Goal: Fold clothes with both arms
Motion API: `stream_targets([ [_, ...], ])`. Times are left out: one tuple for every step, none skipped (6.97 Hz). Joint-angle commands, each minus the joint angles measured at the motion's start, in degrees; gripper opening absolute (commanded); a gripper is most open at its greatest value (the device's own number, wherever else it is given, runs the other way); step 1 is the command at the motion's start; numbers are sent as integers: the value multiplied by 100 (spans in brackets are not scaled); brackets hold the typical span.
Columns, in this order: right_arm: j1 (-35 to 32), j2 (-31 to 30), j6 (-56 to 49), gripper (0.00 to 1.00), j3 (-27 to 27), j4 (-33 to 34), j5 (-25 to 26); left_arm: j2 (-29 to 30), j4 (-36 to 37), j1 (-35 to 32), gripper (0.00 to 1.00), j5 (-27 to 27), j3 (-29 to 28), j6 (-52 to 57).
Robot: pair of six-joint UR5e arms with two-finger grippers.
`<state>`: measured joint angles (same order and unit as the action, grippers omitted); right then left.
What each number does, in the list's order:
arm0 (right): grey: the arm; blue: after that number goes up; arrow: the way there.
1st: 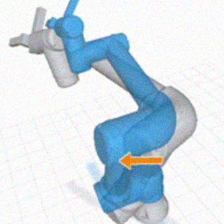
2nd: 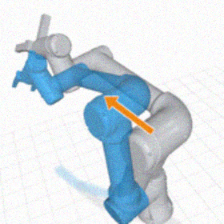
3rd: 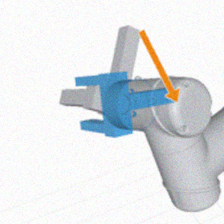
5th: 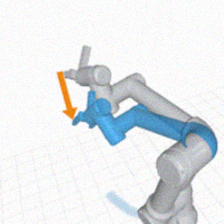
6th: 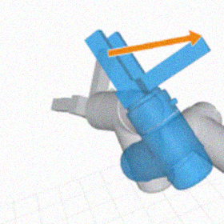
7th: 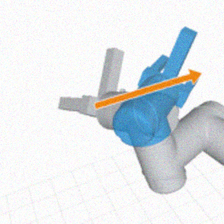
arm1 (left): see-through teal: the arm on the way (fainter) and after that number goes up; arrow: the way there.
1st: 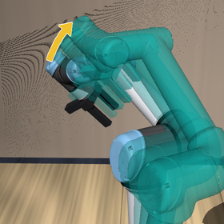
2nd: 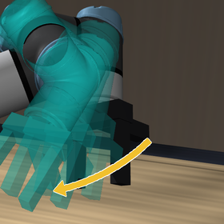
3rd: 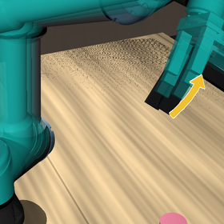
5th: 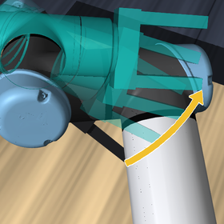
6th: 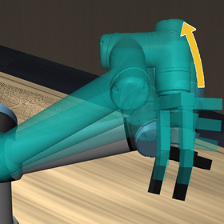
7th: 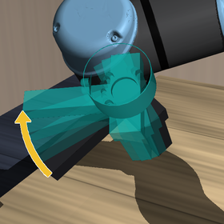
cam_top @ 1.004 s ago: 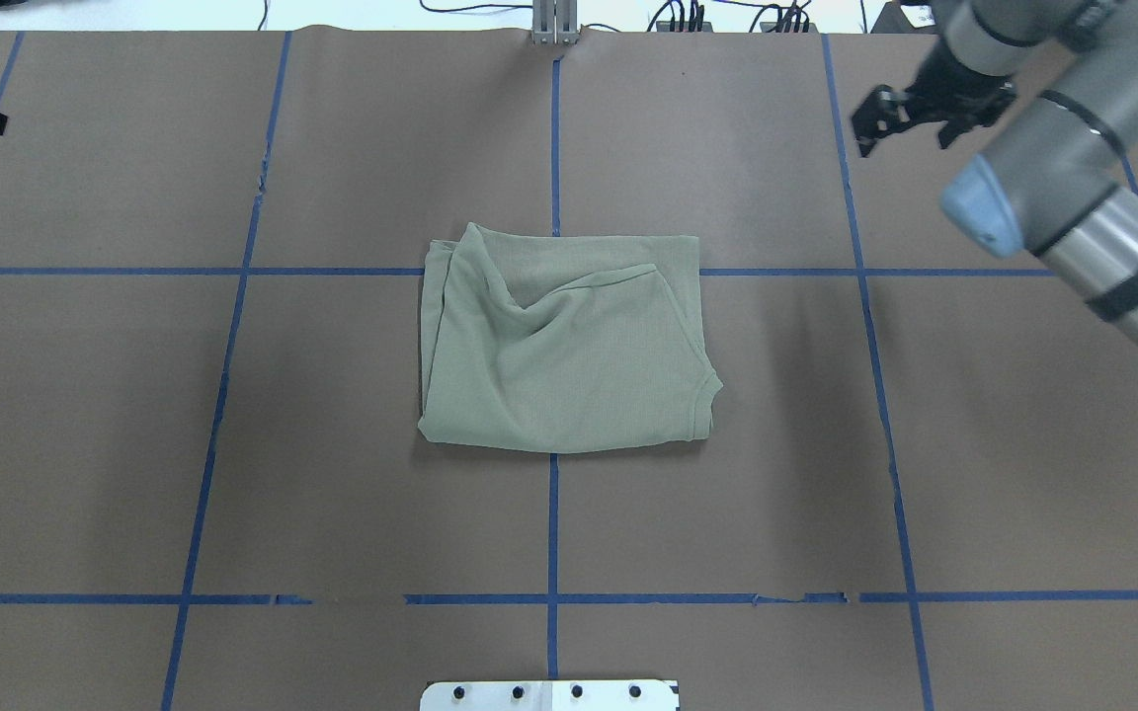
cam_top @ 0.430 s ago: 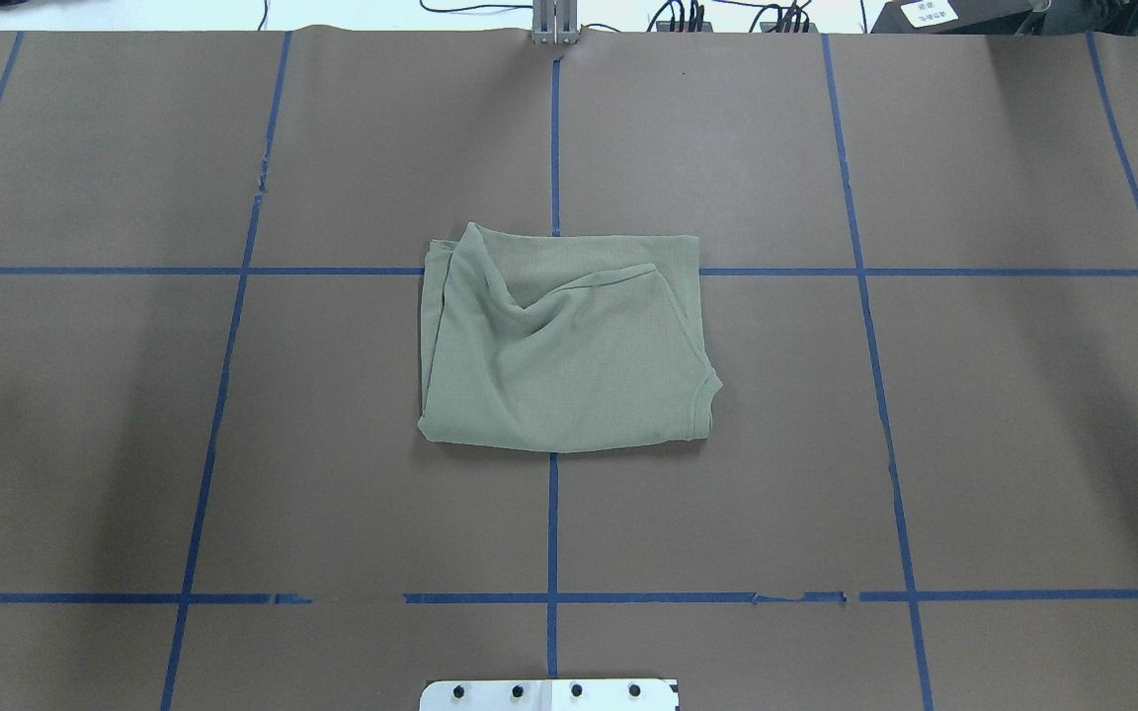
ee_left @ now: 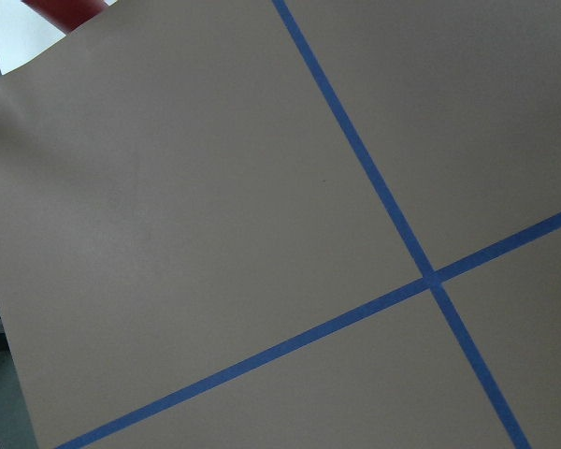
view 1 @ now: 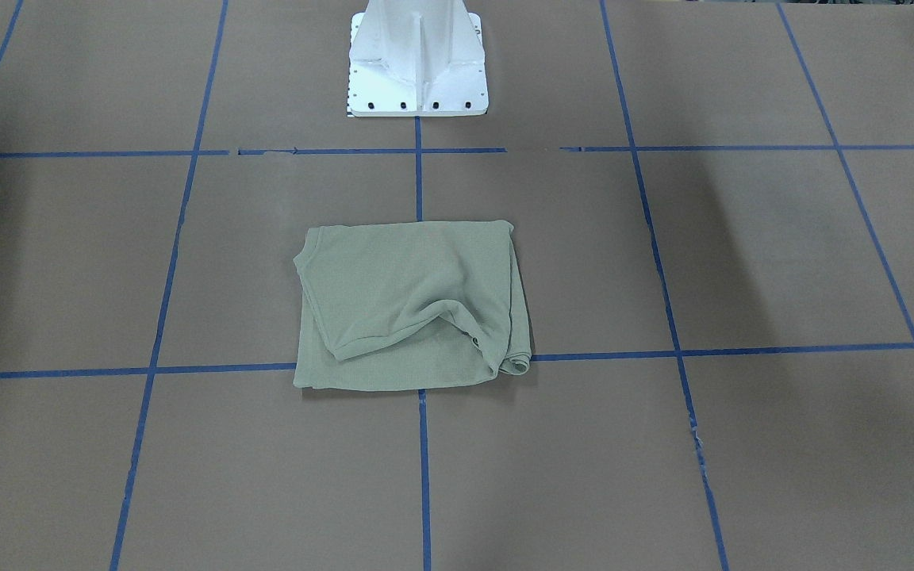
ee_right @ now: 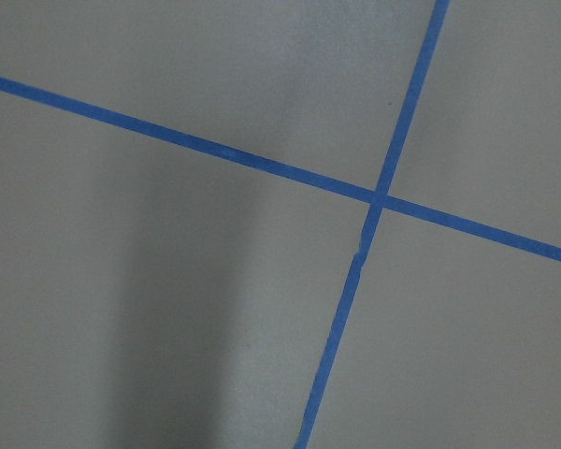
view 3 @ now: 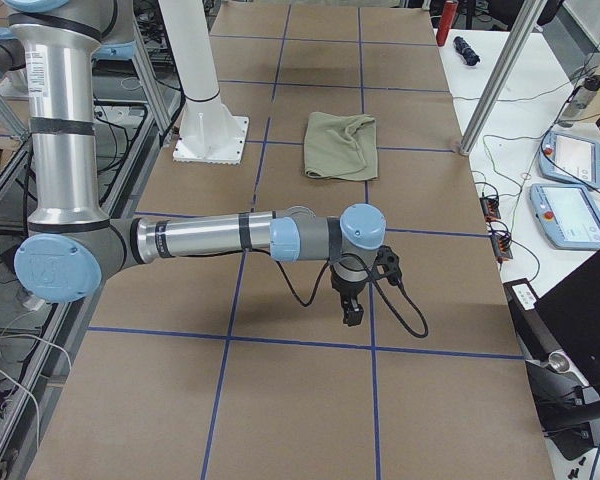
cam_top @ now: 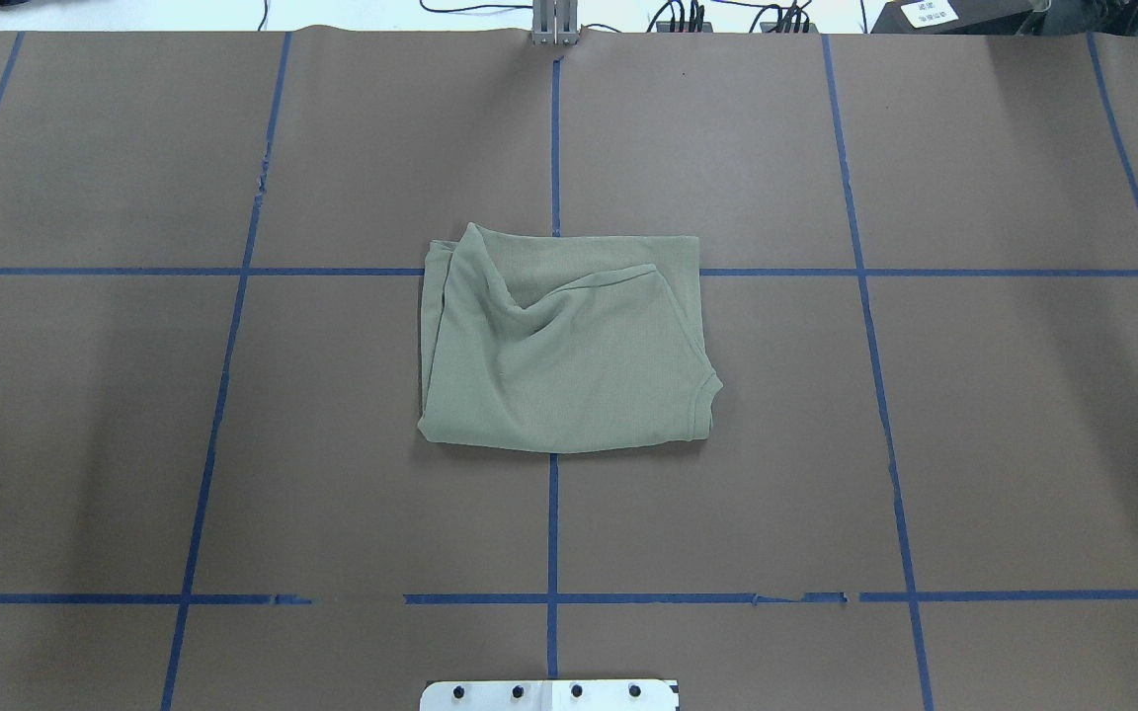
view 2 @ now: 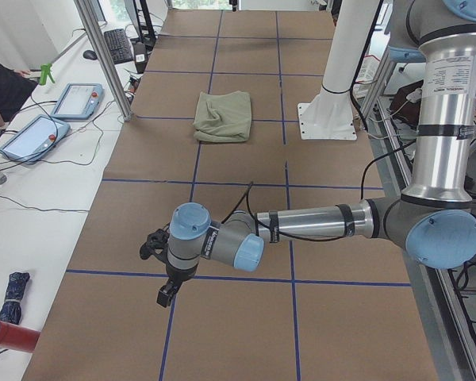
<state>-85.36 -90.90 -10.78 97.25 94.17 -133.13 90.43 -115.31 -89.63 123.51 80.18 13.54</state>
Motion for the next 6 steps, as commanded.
stream_targets([
  [-25,-217,93,100,-30,5,-11,-70,-1,-37,100,6,-459,-27],
  [-33,-227,146,100,-30,5,-11,-78,43,-54,100,15,-459,-18],
  [-33,-227,146,100,-30,5,-20,0,470,-63,100,15,-338,-36],
  [-42,-227,164,100,-22,14,-20,44,874,-63,100,6,-6,-97],
  [-51,-227,390,100,-4,14,-29,62,1400,-63,100,32,520,-567],
  [-60,-218,627,100,14,14,-38,-7,1876,-63,100,85,1099,-894],
])
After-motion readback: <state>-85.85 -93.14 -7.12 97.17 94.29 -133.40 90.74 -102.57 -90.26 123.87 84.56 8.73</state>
